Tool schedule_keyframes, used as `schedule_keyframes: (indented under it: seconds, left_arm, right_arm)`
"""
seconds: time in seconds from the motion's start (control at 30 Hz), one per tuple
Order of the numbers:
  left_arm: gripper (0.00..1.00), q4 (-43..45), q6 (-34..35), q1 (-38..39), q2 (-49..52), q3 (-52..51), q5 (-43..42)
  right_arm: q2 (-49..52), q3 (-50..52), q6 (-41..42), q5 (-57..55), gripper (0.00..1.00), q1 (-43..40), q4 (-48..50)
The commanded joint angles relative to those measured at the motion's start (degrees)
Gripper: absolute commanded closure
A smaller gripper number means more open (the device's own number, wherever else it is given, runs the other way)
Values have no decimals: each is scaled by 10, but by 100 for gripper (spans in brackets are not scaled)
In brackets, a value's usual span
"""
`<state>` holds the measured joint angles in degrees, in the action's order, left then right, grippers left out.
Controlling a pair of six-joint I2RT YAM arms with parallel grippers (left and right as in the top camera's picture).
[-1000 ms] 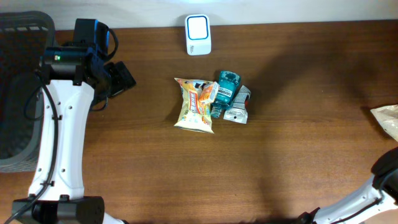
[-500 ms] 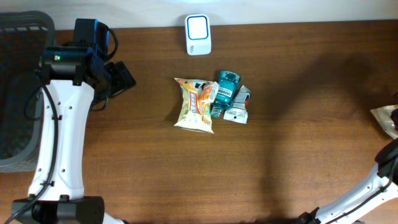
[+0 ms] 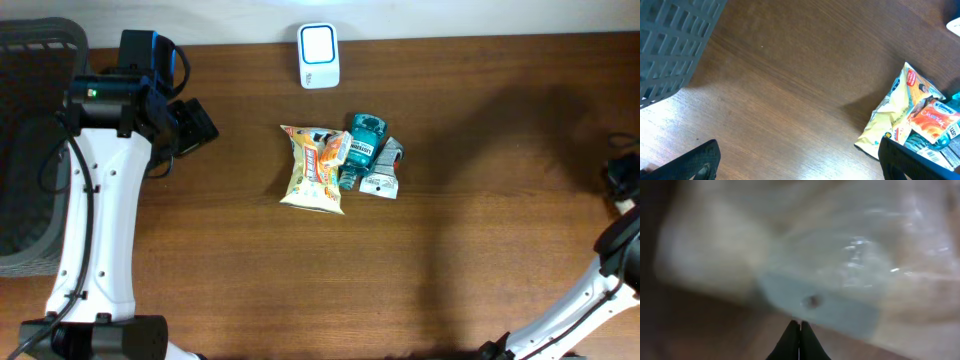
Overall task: Scan the item barcode
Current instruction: 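Lower the beige bag at the right table edge and release it, then move the right gripper back to the white printed packet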
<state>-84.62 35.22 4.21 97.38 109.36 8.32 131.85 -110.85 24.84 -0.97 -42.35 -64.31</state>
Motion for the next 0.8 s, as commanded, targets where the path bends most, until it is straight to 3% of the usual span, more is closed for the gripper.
schedule_keyframes:
  seconds: [0.0, 0.2, 0.27, 0.33, 0.4, 0.5, 0.77]
  left_arm:
    - [1, -1, 6, 0, -3, 1, 0]
    - [1, -1, 6, 0, -3, 1, 0]
    - [1, -1, 6, 0, -3, 1, 0]
    - [1, -1, 6, 0, -3, 1, 0]
    - [1, -1, 6, 0, -3, 1, 0]
    - [1, -1, 6, 0, -3, 1, 0]
    - [1, -1, 6, 0, -3, 1, 0]
  right_arm:
    - [-57, -58, -6, 57, 96, 34, -19]
    - [-97, -132, -26, 116, 95, 110, -60]
    - [-99, -141, -77, 180, 86, 134, -58]
    - [-98, -141, -116, 247, 60, 171, -56]
    - [-97, -137, -121, 254, 45, 213, -61]
    - [-96, -122, -127, 240, 35, 283, -80]
    - [-96, -37, -125, 123, 27, 455, -93]
